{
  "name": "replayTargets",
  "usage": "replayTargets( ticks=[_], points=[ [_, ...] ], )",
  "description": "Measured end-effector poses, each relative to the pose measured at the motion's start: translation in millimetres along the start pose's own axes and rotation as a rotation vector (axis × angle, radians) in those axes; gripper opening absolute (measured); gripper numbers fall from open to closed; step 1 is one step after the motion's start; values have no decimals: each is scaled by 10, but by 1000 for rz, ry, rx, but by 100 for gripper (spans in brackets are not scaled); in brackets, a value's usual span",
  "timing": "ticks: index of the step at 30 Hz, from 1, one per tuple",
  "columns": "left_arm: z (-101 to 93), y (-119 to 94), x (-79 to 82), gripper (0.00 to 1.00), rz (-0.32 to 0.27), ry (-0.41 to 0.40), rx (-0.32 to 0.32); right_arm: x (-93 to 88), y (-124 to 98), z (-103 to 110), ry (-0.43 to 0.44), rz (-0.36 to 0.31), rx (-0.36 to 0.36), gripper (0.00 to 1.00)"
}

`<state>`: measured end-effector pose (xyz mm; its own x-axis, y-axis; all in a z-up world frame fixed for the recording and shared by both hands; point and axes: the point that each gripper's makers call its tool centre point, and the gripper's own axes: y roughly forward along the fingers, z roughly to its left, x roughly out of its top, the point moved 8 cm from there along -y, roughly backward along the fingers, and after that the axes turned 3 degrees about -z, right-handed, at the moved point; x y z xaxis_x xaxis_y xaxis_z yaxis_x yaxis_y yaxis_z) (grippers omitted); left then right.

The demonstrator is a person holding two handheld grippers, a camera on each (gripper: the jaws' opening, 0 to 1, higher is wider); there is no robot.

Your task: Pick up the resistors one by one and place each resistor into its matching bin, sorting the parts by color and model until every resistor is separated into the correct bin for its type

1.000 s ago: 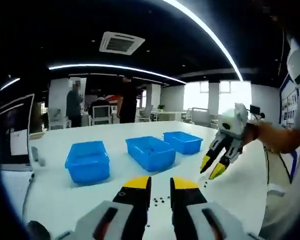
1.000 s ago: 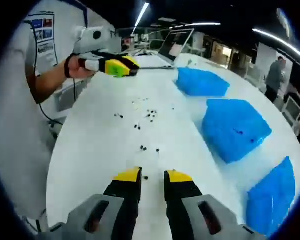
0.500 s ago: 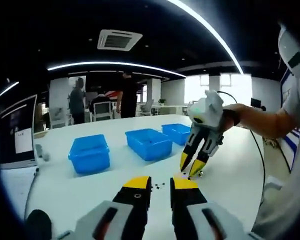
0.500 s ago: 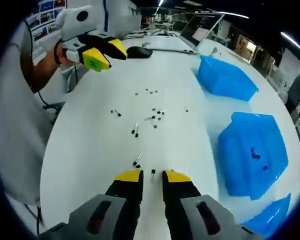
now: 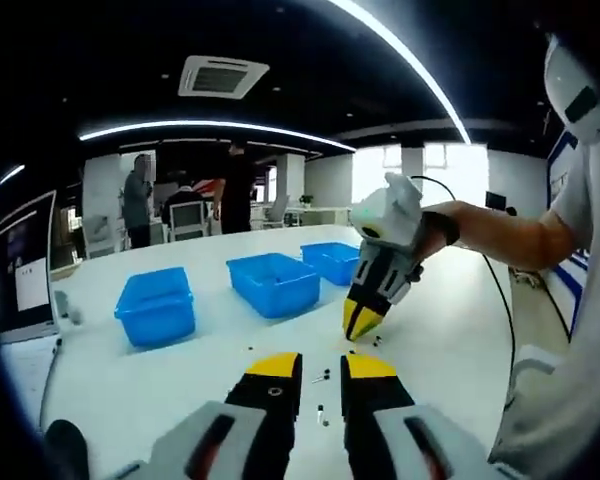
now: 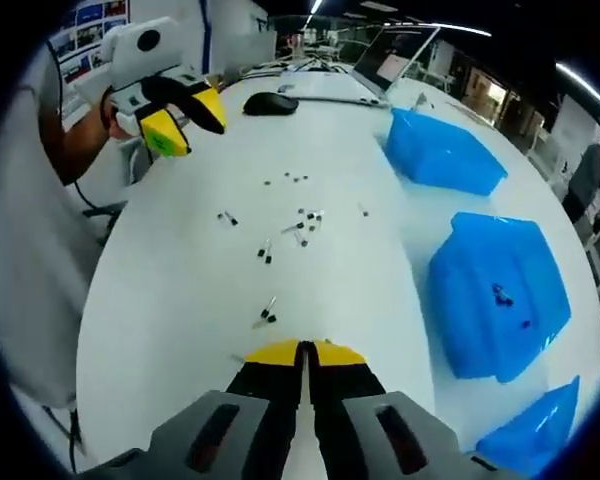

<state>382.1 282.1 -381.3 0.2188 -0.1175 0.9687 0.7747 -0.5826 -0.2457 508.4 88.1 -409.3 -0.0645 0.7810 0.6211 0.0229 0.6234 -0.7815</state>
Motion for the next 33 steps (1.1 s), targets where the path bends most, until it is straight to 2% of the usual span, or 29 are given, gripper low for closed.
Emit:
replayTargets(
  ticks=[1,4,6,11,14,19,21,23,24,25,27,30,33],
  points=[
    [-4,4,12,18,-9,-18,-1,-2,-9,2,3,-9,-1,6],
    [-7,13,31,18,-20,-32,-8,10,-88,8,24,-116,-5,6],
    [-8,31,38,18,-18,-24,-6,0,-134,-5,45,-161,-8,6],
    [7,109,29,18,-1,-42,4,-82,-315,-73,121,-344,-47,6],
    [-45,132,108,18,-34,-41,-25,-116,-434,-146,133,-455,-112,6],
    [-80,221,205,18,-48,-25,-54,-199,-760,-340,235,-708,-227,6],
    [-78,266,216,18,-46,-27,-63,-250,-950,-444,265,-783,-305,6],
    [-97,295,235,18,-47,-37,-76,-344,-1206,-587,307,-864,-417,6],
    [-116,303,248,18,-50,-36,-86,-383,-1280,-634,319,-882,-453,6],
    [-135,309,259,18,-53,-33,-96,-459,-1406,-722,342,-906,-520,6],
    [-156,319,272,18,-54,-32,-105,-604,-1550,-869,392,-919,-610,6],
    [-166,340,270,18,-54,-33,-108,-804,-1653,-1053,461,-902,-701,6],
    [-177,348,253,18,-53,-42,-104,-963,-1683,-1217,526,-892,-761,6]
  ],
)
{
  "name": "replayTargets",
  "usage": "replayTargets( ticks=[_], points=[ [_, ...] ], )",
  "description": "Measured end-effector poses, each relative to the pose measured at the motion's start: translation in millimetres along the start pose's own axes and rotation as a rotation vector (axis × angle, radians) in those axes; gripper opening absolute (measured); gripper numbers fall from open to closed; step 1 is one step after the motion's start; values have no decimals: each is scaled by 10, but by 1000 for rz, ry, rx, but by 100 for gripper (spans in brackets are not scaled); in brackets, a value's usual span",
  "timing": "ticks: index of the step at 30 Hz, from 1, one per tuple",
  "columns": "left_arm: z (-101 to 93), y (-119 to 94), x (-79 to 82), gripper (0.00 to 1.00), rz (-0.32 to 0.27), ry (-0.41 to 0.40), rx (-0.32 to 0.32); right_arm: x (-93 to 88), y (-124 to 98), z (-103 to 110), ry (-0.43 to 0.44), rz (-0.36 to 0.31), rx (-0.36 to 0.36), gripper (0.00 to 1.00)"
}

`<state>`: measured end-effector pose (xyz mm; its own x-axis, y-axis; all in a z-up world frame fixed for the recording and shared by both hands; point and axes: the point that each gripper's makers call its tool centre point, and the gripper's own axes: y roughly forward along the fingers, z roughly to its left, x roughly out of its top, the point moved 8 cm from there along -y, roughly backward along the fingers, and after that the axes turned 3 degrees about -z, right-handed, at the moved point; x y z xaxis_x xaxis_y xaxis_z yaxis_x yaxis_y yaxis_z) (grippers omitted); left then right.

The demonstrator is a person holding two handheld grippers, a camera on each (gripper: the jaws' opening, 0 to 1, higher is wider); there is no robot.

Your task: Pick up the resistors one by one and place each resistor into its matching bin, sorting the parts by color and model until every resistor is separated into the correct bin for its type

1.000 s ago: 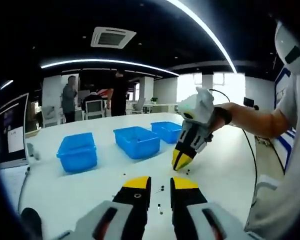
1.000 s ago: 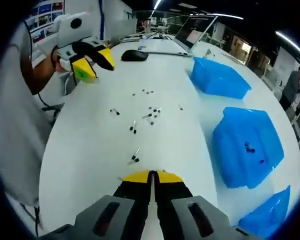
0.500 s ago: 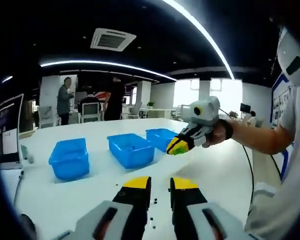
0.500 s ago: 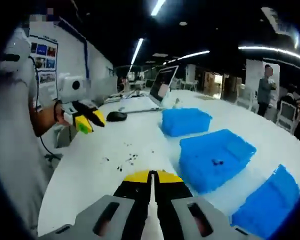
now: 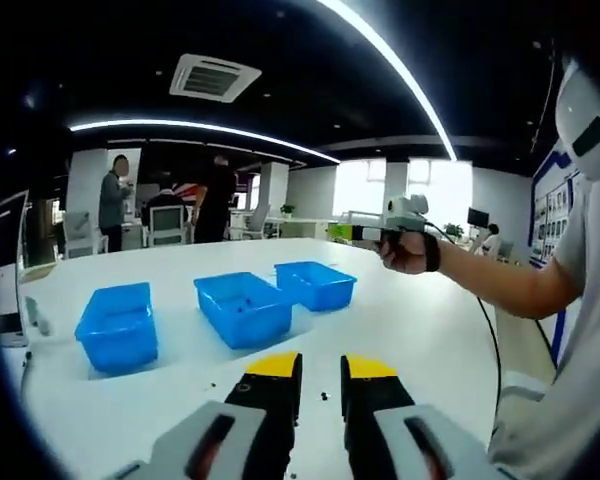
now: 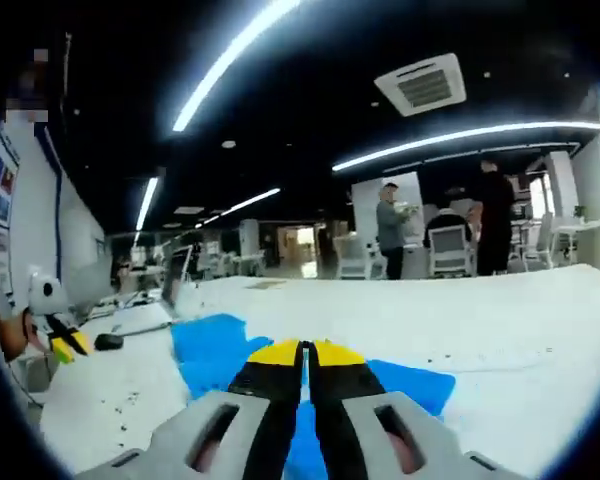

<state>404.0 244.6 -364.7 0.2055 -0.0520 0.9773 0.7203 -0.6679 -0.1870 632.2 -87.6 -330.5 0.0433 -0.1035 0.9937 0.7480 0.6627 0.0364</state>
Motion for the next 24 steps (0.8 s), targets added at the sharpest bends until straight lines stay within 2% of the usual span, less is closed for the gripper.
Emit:
replayTargets(
  ticks=[7,8,11,14,24],
  points=[
    [-33,-26,-30,18,5,-7,0,-72,121,-16,-11,21,-20,6],
    [-32,-27,-33,18,6,-10,2,-99,131,-39,-13,35,-40,10],
    [-46,-23,-31,18,7,-7,-1,-136,154,-130,-21,28,-97,32],
    [-68,-27,-21,18,4,-1,-11,-146,147,-164,-12,29,-115,31],
    [-73,-46,-28,18,-2,-7,-10,-59,137,-20,-40,24,-78,27]
  ],
)
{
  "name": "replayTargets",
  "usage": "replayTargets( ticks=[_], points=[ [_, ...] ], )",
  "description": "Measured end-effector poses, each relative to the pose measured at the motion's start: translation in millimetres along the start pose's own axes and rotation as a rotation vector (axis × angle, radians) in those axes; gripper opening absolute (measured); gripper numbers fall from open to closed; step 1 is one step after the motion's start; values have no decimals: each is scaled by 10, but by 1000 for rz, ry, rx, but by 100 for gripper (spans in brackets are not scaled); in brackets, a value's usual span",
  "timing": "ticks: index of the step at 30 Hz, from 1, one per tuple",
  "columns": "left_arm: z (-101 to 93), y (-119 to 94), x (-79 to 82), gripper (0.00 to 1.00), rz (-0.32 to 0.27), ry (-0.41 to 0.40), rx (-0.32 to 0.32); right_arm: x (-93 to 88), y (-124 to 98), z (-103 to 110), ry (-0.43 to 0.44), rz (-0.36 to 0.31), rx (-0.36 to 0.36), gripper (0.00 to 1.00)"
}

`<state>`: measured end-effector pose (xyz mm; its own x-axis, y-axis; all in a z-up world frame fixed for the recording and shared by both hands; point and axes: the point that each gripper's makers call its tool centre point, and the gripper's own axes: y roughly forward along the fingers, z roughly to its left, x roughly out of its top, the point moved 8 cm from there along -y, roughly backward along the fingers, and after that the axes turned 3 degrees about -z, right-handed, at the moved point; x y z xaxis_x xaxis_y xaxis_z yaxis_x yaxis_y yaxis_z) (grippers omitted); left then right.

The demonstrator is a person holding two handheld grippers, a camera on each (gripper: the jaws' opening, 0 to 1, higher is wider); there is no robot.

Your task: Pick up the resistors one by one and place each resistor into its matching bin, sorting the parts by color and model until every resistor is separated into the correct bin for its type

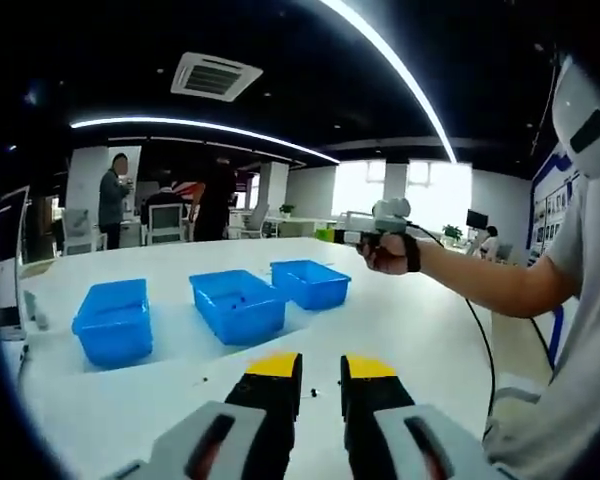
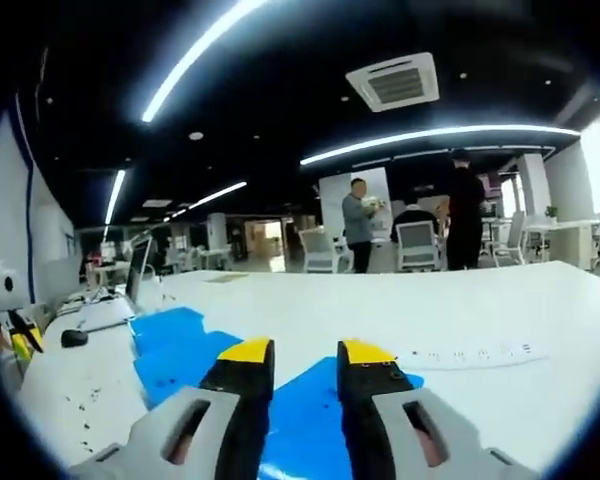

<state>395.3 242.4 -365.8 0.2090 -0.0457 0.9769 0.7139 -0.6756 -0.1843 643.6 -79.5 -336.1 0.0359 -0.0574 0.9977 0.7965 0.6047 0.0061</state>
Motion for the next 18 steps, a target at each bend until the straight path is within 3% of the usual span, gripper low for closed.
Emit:
replayTargets(
  ticks=[6,11,16,18],
  points=[
    [12,6,-49,18,10,-7,-4,78,-12,125,-16,26,42,26],
    [17,-6,-43,18,2,-13,0,250,-40,422,-76,59,113,26],
    [33,-22,-41,18,5,-2,1,379,-50,858,-139,114,261,26],
    [51,-46,-24,18,-6,-1,6,408,-20,861,-160,122,299,26]
  ],
)
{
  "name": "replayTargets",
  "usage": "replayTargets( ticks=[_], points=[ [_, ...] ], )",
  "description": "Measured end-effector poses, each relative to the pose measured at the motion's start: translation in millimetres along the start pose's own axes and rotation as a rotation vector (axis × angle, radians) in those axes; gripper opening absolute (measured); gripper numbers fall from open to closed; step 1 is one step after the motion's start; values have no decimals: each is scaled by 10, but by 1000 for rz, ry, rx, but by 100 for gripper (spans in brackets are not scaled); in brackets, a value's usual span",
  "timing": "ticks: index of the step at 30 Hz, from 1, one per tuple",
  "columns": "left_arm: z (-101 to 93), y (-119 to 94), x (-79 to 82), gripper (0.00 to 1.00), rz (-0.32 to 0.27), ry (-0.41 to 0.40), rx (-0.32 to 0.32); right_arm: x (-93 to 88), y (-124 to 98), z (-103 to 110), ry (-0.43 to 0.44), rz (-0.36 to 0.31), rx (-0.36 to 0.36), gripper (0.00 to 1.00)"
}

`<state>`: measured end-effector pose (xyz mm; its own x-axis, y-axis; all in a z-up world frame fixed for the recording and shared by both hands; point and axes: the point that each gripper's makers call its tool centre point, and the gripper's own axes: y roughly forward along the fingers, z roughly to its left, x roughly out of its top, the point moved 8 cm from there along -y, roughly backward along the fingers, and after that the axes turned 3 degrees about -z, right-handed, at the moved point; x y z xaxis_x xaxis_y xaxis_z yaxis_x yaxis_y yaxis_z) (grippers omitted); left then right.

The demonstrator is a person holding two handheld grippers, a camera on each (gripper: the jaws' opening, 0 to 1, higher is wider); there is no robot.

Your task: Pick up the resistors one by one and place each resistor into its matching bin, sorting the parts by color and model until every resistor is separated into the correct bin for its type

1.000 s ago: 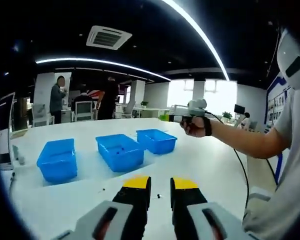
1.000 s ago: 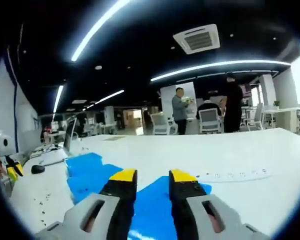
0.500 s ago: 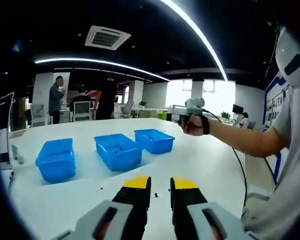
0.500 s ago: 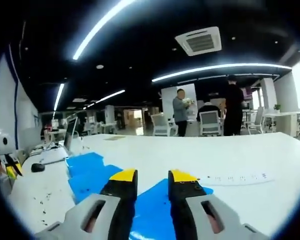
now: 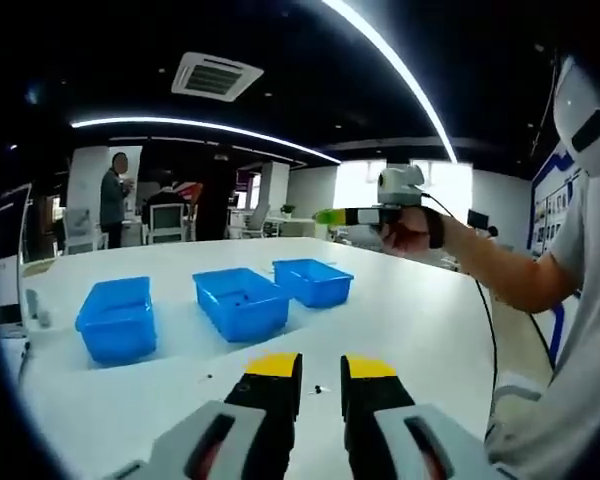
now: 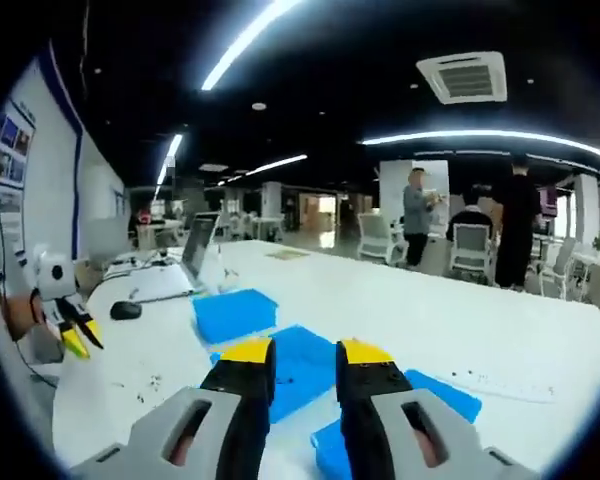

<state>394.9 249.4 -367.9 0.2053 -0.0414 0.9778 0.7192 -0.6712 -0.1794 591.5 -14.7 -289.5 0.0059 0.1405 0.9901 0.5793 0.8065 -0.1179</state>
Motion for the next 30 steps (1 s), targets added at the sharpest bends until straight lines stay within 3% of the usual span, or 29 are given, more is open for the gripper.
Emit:
replayTargets(
  ticks=[3,7,12,13,16,20,24,30],
  points=[
    [68,-72,24,18,-23,-9,26,48,16,153,-74,16,48,26],
    [128,-123,1,18,-13,-5,48,18,73,363,-170,108,165,26],
    [177,-183,11,18,-28,-3,73,-349,95,840,-286,423,503,26],
    [175,-200,17,18,-33,1,72,-467,98,951,-345,493,576,27],
    [177,-244,35,18,-49,-18,54,-686,98,1187,-527,631,742,27],
    [225,-324,58,19,-70,-15,76,-784,122,1411,-703,707,929,25],
    [214,-368,18,19,-62,-21,83,-862,208,1467,-802,801,998,17],
    [215,-463,-29,19,-55,-28,85,-966,387,1491,-811,864,1038,17]
  ],
)
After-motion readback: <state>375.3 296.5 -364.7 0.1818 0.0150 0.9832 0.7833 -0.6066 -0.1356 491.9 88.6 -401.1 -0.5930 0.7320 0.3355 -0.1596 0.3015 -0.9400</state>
